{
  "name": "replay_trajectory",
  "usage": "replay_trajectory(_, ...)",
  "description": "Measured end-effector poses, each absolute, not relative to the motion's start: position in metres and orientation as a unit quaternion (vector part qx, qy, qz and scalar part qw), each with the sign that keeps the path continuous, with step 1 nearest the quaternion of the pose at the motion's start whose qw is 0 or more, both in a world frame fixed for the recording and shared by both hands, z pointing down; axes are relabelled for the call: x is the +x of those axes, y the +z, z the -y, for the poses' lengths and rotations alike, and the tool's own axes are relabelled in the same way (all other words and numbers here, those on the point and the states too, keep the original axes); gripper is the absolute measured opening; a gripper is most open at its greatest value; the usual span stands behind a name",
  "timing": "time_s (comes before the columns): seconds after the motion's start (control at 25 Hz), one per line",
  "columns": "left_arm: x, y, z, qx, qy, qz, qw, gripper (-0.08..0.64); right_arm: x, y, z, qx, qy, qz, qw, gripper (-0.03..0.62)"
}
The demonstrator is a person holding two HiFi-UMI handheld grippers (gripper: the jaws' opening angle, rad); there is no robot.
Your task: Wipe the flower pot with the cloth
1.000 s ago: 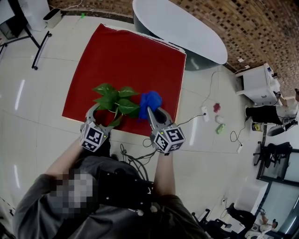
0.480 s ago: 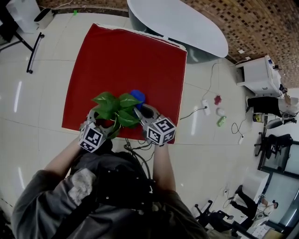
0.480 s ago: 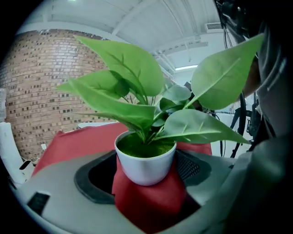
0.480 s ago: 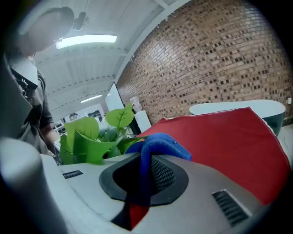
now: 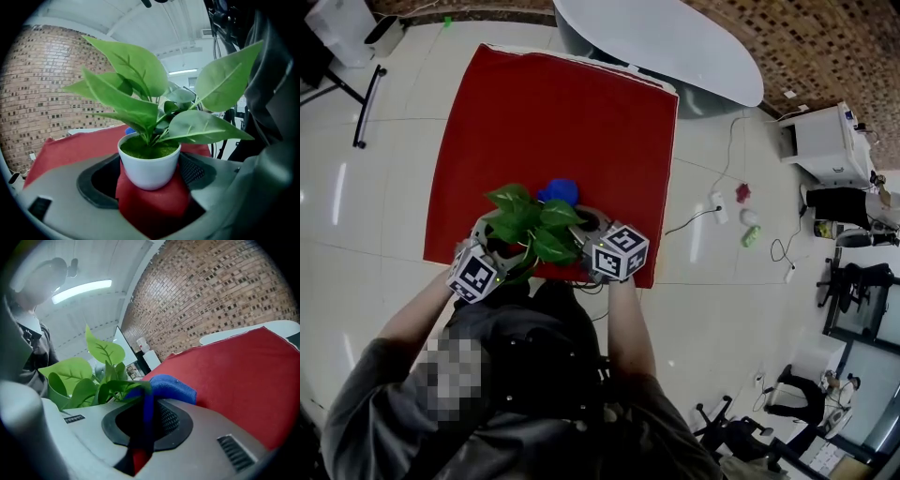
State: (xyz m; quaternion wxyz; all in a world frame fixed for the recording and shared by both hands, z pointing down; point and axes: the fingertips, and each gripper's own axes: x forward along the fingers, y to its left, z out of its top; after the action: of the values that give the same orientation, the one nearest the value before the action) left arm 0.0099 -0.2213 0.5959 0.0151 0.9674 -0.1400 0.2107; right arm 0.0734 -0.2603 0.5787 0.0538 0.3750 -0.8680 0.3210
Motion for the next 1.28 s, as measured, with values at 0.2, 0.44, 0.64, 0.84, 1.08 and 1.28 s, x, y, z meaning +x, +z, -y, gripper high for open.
replay_trajectory(0.2, 0.013, 0.600, 0.222, 0.970, 0.213, 0.113, 0.009, 0.426, 0.075, 0.602, 0.263, 0.372, 0.323, 0.866, 0.086, 0.057)
replay_trajectory(0.44, 0.014, 0.602, 0.221, 0.972, 0.220, 0.088, 0.007, 0.428, 0.075, 0.618, 0.260, 0.381, 0.297, 0.864, 0.141, 0.057)
replay_trajectory(0.64, 0.015, 0.600, 0.220, 0.970, 0.229, 0.080, -0.008, 0.430, 0.076, 0.619, 0.255, 0.386, 0.294, 0.862, 0.146, 0.057)
replay_trajectory(0.84, -0.006, 0.601, 0.220, 0.959, 0.243, 0.144, 0.020, 0.426, 0.080, 0.620, 0.245, 0.405, 0.283, 0.856, 0.151, 0.057)
replay_trajectory(1.08, -0.047, 0.597, 0.201, 0.936, 0.234, 0.256, 0.063, 0.423, 0.080, 0.609, 0.232, 0.417, 0.299, 0.849, 0.127, 0.057)
replay_trajectory(1.28, -0.031, 0.605, 0.187, 0.918, 0.232, 0.318, 0.054, 0.425, 0.079, 0.609, 0.225, 0.406, 0.303, 0.853, 0.129, 0.057)
